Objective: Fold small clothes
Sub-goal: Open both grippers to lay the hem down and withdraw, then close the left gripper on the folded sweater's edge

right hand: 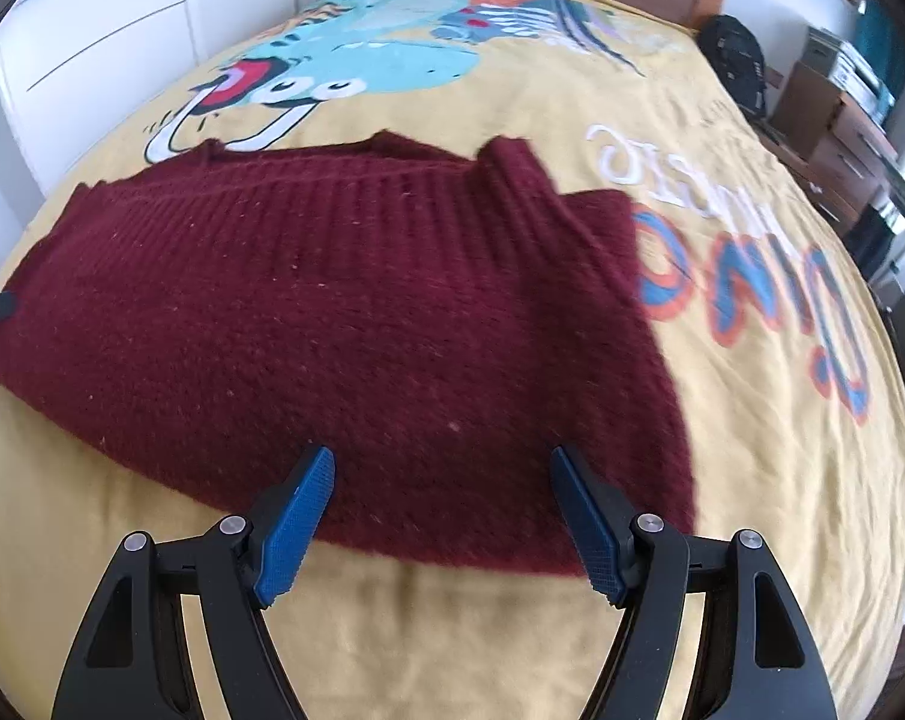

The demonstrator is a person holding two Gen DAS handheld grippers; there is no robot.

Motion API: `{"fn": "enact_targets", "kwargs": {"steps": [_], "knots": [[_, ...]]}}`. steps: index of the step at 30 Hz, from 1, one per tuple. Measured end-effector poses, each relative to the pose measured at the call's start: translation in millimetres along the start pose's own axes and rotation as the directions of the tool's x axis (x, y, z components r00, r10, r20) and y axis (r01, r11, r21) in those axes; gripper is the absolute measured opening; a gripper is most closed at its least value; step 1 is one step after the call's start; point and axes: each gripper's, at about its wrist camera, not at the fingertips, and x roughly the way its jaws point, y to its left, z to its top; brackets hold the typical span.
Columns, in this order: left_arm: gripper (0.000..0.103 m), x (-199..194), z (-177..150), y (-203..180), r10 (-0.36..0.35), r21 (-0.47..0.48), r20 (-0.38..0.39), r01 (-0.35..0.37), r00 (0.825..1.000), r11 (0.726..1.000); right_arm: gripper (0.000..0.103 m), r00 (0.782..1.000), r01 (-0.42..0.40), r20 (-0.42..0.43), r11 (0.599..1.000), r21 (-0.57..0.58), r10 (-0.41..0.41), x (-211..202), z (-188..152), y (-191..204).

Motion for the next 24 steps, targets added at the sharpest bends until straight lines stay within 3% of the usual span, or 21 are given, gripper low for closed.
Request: {"fn": "enact_targets", "kwargs": {"steps": [7, 15, 24], "knots": [[0.065, -23, -16, 23, -0.010, -0.064, 0.015, 0.011, 1.000, 0.998, 0.076, 1.000, 0.004, 0.015, 0.999, 0.032, -0.004, -28, -15, -1], [0.065, -30, -39, 64, -0.045, -0.163, -0.026, 0.040, 0.999, 0.986, 0.076, 1.000, -0.013, 0.011, 1.000, 0.026, 0.012, -45, -33, 13], [0.066, -19, -47, 71, -0.153, -0.218, -0.063, 0.136, 0.986, 0.966, 0.076, 0.999, -0.036, -0.022, 0.999, -0.010, 0.036, -41, -49, 36]]}}
